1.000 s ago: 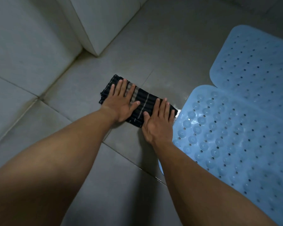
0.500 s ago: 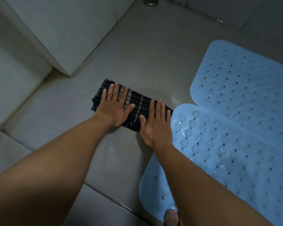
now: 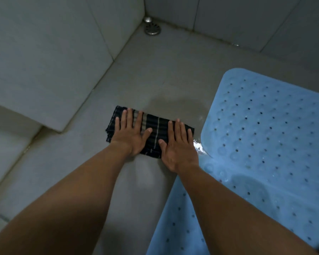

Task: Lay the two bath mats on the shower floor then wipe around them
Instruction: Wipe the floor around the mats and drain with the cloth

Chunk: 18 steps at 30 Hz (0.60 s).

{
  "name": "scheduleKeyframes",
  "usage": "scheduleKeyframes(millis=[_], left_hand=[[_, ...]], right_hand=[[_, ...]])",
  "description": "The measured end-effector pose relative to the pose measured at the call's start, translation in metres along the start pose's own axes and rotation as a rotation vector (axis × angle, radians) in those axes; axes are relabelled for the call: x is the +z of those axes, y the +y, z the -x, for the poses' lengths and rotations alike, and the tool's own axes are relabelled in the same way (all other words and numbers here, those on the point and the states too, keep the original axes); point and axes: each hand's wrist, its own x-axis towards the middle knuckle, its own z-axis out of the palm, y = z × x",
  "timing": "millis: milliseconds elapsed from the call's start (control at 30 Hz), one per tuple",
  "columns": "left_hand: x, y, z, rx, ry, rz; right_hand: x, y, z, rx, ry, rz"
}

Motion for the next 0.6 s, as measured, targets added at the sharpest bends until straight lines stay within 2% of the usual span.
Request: scheduleKeyframes(millis=[300, 600], left_hand=[[-0.01, 0.003, -0.01, -0.028, -0.078, -0.024], [-0.024, 0.01, -0.048, 0.066, -0.008, -0.042]], right_hand=[[-0.001, -0.004, -0.006, 0.041, 0.051, -0.02], [-0.009, 0.009, -0.034, 0.08, 0.098, -0.027]])
